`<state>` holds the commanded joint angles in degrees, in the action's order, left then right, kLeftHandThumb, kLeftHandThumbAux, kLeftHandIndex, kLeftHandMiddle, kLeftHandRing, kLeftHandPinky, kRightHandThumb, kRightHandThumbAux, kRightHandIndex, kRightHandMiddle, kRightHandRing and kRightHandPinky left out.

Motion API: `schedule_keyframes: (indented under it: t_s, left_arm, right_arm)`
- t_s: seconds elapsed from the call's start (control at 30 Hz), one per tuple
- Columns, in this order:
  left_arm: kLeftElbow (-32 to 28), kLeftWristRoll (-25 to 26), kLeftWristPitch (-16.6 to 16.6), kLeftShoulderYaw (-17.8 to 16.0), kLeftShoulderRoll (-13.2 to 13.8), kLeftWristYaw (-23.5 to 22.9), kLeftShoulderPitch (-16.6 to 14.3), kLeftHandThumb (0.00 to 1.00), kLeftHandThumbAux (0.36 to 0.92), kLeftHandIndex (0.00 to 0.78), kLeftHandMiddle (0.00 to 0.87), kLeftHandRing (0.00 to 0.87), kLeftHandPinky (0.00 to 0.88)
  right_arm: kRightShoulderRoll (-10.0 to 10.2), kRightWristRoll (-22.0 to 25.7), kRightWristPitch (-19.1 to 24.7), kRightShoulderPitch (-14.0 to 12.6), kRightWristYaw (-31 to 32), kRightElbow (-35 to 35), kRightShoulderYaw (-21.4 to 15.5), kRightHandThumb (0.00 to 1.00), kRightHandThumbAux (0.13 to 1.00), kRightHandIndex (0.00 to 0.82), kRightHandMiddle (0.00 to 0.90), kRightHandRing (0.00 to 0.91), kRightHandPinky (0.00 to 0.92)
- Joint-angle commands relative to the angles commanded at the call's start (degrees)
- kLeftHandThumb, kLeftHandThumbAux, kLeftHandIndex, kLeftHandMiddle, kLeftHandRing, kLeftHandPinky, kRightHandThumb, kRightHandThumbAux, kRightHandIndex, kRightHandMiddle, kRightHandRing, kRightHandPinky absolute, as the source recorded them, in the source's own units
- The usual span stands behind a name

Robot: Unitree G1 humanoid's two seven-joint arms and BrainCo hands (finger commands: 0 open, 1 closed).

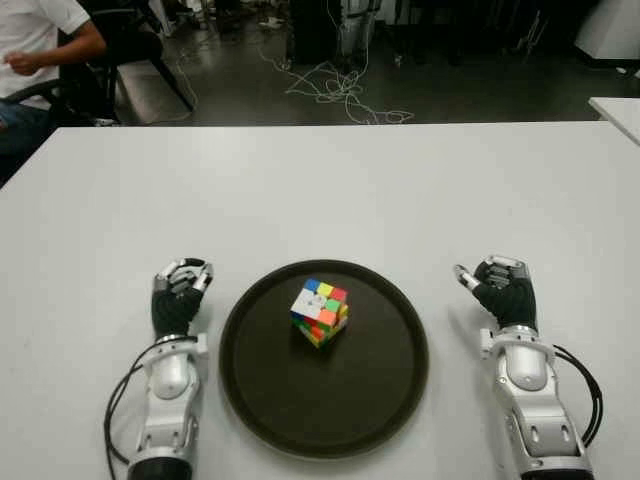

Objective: Pick up the Rubik's Cube and put it in the plate

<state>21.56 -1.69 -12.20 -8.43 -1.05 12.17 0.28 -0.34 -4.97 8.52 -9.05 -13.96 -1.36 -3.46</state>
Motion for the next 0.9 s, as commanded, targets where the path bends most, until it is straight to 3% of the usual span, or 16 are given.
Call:
schedule_keyframes:
  t_s: [0.57,0.9]
  left_arm:
    - [-1.0,-0.2,1.5,0.2,0.6,-1.0,0.6,0.717,0.7,0.443,0.81,0.83,0.815]
    - [-2.8,-0.5,3.2,0.4,0.6,-0.9,1.2,0.719,0.699,0.445,0.81,0.827,0.823]
  right_arm:
    - [1.1,-0.6,4.7,0.1,-1.4,-2.9,-0.1,0.331,0.866,0.76,0.83,0.837,0.835]
    - [0.9,-2.2,4.9,-0.3,-1.7,-3.6,0.6,0.337,0.866,0.747,0.829,0.834,0.829]
